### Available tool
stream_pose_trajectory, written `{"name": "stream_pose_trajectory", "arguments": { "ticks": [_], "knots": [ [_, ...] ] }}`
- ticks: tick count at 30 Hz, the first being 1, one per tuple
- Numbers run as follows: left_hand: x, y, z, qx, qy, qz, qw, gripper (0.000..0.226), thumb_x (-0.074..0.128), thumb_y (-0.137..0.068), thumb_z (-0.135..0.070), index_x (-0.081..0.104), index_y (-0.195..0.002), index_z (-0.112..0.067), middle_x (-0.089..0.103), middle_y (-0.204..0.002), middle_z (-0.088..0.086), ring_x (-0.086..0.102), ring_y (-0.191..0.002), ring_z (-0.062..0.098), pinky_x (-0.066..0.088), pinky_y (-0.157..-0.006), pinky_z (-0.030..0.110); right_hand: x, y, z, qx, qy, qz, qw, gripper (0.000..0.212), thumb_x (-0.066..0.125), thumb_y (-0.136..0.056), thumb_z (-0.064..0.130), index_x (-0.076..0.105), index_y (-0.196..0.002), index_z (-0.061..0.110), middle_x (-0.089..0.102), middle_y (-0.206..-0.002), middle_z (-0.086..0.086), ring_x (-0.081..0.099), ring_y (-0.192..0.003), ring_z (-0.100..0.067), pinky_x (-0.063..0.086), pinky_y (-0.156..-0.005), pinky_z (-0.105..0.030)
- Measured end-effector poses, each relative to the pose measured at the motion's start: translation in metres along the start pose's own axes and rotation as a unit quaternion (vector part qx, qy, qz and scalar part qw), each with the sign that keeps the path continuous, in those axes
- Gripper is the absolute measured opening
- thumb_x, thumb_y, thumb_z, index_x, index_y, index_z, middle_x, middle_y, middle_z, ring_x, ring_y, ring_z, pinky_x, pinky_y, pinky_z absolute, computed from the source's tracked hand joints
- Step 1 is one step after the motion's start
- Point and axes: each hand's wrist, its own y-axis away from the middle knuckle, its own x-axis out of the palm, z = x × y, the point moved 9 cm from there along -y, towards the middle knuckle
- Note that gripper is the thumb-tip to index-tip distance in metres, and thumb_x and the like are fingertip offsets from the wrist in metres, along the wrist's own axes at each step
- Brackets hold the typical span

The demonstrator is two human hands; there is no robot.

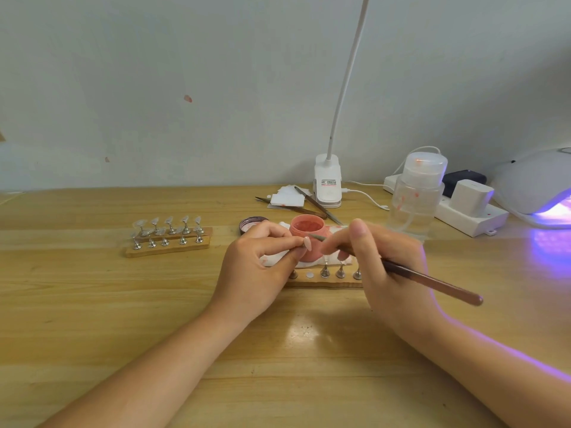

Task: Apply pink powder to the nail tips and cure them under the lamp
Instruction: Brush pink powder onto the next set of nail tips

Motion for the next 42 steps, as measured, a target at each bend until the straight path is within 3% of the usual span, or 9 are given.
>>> {"name": "stream_pose_trajectory", "arguments": {
  "ticks": [12,15,19,22,28,30,34,38,42],
  "knots": [
    [-0.0008,-0.0001,-0.0007,0.002,0.008,-0.007,1.000,0.022,0.069,-0.076,-0.010,0.069,-0.085,-0.029,0.061,-0.079,-0.008,0.055,-0.082,0.000,0.042,-0.070,0.012,-0.0025,0.0012,-0.0058,0.020,-0.051,-0.009,0.998,0.048,0.035,-0.092,0.028,0.068,-0.064,0.007,0.065,-0.059,-0.001,0.061,-0.057,-0.005,0.046,-0.057,-0.019],
    [-0.0005,-0.0001,-0.0010,0.007,0.003,-0.005,1.000,0.018,0.069,-0.076,-0.010,0.071,-0.089,-0.022,0.063,-0.080,-0.007,0.055,-0.081,0.000,0.041,-0.071,0.009,-0.0021,0.0000,-0.0038,0.010,-0.029,-0.005,1.000,0.045,0.035,-0.093,0.026,0.069,-0.070,0.010,0.068,-0.067,0.002,0.063,-0.065,-0.008,0.049,-0.061,-0.025],
    [-0.0001,-0.0001,-0.0028,0.011,0.011,-0.007,1.000,0.016,0.068,-0.074,-0.015,0.071,-0.090,-0.017,0.062,-0.078,-0.007,0.055,-0.078,-0.002,0.040,-0.071,0.008,-0.0050,0.0015,-0.0069,0.035,-0.062,-0.020,0.997,0.048,0.034,-0.091,0.031,0.066,-0.060,0.013,0.063,-0.054,-0.002,0.059,-0.053,-0.007,0.046,-0.054,-0.019],
    [0.0007,-0.0006,-0.0021,0.015,0.006,-0.001,1.000,0.017,0.069,-0.074,-0.010,0.072,-0.090,-0.013,0.063,-0.079,-0.006,0.055,-0.079,-0.002,0.040,-0.071,0.008,-0.0035,-0.0003,-0.0035,0.021,-0.045,-0.015,0.999,0.042,0.034,-0.092,0.028,0.066,-0.068,0.017,0.067,-0.065,0.003,0.062,-0.062,-0.009,0.050,-0.060,-0.027],
    [-0.0002,-0.0005,-0.0004,0.006,0.035,-0.008,0.999,0.017,0.067,-0.072,-0.018,0.071,-0.089,-0.019,0.063,-0.078,-0.007,0.056,-0.078,-0.003,0.040,-0.071,0.008,-0.0046,0.0007,-0.0032,0.029,-0.058,-0.021,0.998,0.043,0.034,-0.091,0.031,0.064,-0.063,0.019,0.063,-0.056,0.000,0.058,-0.055,-0.006,0.046,-0.056,-0.020],
    [-0.0004,-0.0006,-0.0006,0.010,0.036,-0.008,0.999,0.019,0.068,-0.072,-0.015,0.070,-0.090,-0.018,0.063,-0.078,-0.006,0.056,-0.078,-0.002,0.041,-0.070,0.008,-0.0018,0.0001,-0.0015,0.018,-0.045,-0.005,0.999,0.041,0.034,-0.092,0.028,0.065,-0.068,0.017,0.065,-0.063,0.005,0.060,-0.061,-0.006,0.048,-0.059,-0.023],
    [-0.0014,-0.0008,-0.0001,0.007,0.037,-0.011,0.999,0.016,0.070,-0.073,-0.010,0.071,-0.087,-0.017,0.064,-0.077,-0.006,0.056,-0.078,-0.003,0.040,-0.070,0.007,-0.0022,0.0019,-0.0061,0.037,-0.067,-0.008,0.997,0.046,0.035,-0.091,0.033,0.065,-0.060,0.015,0.062,-0.053,-0.003,0.057,-0.052,-0.007,0.045,-0.054,-0.021],
    [-0.0010,-0.0005,0.0014,0.000,0.036,-0.007,0.999,0.019,0.070,-0.073,-0.007,0.071,-0.088,-0.018,0.064,-0.080,-0.002,0.057,-0.079,0.001,0.042,-0.069,0.008,0.0011,0.0004,-0.0043,0.022,-0.040,0.007,0.999,0.047,0.036,-0.092,0.028,0.069,-0.068,0.006,0.067,-0.065,-0.001,0.062,-0.063,-0.007,0.051,-0.060,-0.027],
    [-0.0003,-0.0001,0.0026,-0.013,0.032,-0.002,0.999,0.016,0.070,-0.075,-0.007,0.072,-0.086,-0.017,0.063,-0.080,-0.003,0.055,-0.080,0.000,0.040,-0.073,0.008,-0.0005,0.0023,-0.0045,0.021,-0.049,0.004,0.999,0.052,0.035,-0.091,0.030,0.066,-0.058,0.003,0.062,-0.053,-0.002,0.057,-0.051,-0.006,0.044,-0.053,-0.020]
  ]
}}
